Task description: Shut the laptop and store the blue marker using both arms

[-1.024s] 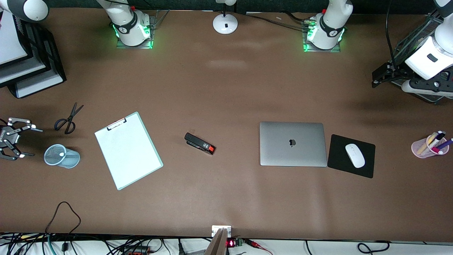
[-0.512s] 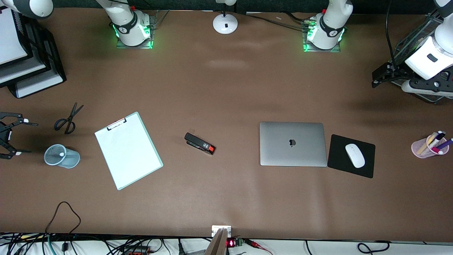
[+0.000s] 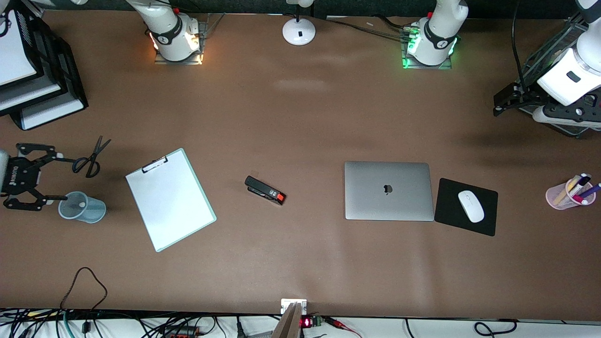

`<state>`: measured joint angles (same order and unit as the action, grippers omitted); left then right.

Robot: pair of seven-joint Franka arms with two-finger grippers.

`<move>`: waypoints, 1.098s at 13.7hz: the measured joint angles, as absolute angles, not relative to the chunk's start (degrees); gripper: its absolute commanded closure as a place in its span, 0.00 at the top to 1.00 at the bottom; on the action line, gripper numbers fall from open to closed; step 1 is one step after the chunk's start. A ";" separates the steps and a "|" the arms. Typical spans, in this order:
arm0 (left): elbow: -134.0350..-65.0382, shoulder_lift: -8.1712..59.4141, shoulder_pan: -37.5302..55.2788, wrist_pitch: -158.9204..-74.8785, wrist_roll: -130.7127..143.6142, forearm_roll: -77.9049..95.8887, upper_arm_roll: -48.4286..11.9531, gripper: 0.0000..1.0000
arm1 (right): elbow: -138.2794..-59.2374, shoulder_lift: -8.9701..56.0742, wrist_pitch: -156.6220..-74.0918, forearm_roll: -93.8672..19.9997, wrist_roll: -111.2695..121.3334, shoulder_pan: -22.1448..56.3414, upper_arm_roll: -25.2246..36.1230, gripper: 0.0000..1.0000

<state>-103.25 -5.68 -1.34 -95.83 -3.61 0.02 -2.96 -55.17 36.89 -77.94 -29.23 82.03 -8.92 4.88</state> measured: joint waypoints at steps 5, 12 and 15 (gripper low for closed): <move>-103.24 -5.68 -1.34 -95.80 -3.61 0.02 -2.96 1.00 | -64.69 29.53 -84.17 -21.15 60.82 -1.39 4.91 1.00; -103.24 -5.68 -1.34 -95.72 -3.61 0.02 -2.96 1.00 | -77.64 21.55 -88.88 -8.09 27.95 5.82 4.91 1.00; -103.24 -5.68 -1.35 -95.53 -3.61 0.02 -2.96 1.00 | -80.73 21.02 -88.99 -5.15 14.88 6.36 5.02 1.00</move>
